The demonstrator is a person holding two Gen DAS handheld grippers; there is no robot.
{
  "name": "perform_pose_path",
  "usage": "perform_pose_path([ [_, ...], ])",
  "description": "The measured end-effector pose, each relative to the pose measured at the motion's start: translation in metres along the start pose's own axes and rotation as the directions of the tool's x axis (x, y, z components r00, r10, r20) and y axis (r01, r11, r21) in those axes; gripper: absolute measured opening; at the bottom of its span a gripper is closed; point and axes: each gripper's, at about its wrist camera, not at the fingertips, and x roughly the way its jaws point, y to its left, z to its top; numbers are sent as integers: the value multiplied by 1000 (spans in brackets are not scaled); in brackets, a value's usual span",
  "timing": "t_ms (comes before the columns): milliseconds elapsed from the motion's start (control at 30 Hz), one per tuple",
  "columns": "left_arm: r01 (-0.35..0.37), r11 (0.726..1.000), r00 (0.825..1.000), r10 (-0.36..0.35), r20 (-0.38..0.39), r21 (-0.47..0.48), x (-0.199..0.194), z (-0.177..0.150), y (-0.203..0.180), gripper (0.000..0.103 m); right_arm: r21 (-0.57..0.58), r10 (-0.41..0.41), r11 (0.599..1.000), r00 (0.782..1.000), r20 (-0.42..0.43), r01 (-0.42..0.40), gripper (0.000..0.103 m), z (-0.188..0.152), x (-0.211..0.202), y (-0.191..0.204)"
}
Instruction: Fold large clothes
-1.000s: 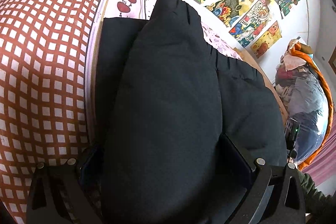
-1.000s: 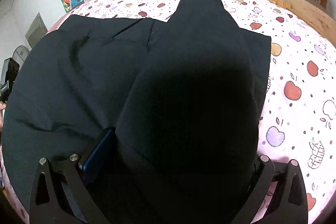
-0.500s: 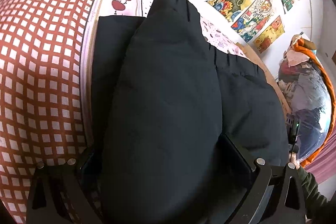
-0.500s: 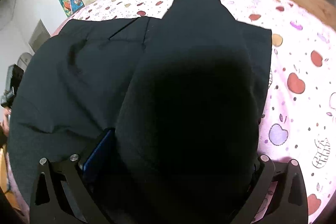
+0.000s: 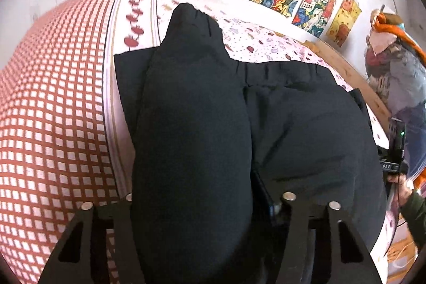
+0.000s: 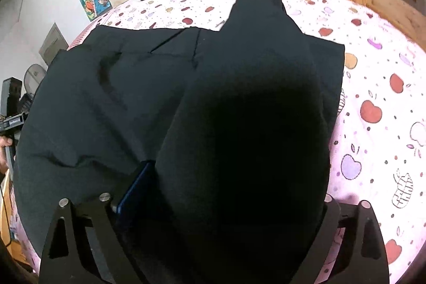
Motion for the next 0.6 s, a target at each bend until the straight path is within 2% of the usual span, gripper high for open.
perform_pose_path([
  [167,-50,997,998,49,31,51,-11,-3,-12,43,-51,-37,998,998,45,39,69,-4,-16,8],
  [400,-94,991,995,90,48,91,-19,-6,-24,39,-74,-84,993,995,58,88,60,2,-29,18],
  [533,-112,988,993,107,54,110,-23,-8,-30,35,-78,-133,987,989,58,137,43,4,-35,27],
  [600,-127,984,991,120,58,124,-25,-9,-34,32,-72,-155,985,986,58,159,37,4,-38,31],
])
